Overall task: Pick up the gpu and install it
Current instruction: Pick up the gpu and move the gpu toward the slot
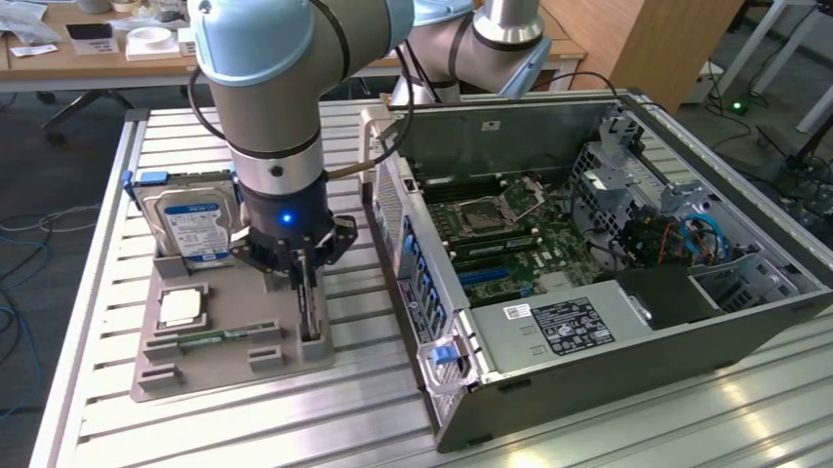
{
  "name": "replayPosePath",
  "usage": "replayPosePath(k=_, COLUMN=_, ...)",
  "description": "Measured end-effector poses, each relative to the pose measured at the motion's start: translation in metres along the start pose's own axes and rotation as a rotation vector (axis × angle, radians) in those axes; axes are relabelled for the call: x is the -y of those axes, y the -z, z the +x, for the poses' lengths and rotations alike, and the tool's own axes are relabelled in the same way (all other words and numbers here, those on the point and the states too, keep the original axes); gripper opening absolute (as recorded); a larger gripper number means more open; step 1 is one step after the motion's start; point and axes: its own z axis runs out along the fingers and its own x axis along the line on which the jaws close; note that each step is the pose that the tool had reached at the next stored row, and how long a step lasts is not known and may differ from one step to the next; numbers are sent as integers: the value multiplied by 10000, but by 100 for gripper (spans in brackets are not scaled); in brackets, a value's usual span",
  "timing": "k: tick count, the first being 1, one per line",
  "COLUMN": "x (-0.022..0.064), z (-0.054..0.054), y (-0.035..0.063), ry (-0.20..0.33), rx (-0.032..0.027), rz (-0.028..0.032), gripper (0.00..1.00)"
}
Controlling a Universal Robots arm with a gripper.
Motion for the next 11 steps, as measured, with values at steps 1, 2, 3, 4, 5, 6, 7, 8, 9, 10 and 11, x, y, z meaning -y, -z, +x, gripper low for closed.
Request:
replayPosePath(k=1, x=0, z=0, y=0, ry=142, rx=-8, rz=-5, gripper=26)
replayPosePath(k=2, x=0, z=-1, y=0, ry=224, rx=-12, rz=-7, gripper=26)
replayPosePath(k=3, x=0, z=-1, y=0, ry=230, rx=-13, rz=-8, gripper=26)
replayPosePath(k=4, x=0, z=-1, y=-1, ry=231, rx=-13, rz=-8, gripper=26)
replayPosePath(k=5, x=0, z=-1, y=-1, ry=232, rx=-13, rz=-8, gripper=26)
replayPosePath(k=6, x=0, z=-1, y=-1, ry=232, rx=-13, rz=-8, gripper=26)
replayPosePath(k=7, x=0, z=-1, y=-1, ry=232, rx=-13, rz=-8, gripper=26)
replayPosePath(k=8, x=0, z=-1, y=0, ry=231, rx=-13, rz=-9, gripper=26)
replayPosePath(k=9, x=0, z=-1, y=2, ry=231, rx=-10, rz=-12, gripper=26)
replayPosePath(k=10, x=-1, z=-1, y=10, ry=232, rx=-10, rz=-12, gripper=26)
replayPosePath(k=11, x=-1, z=-1, y=23, ry=231, rx=-13, rz=-8, gripper=26)
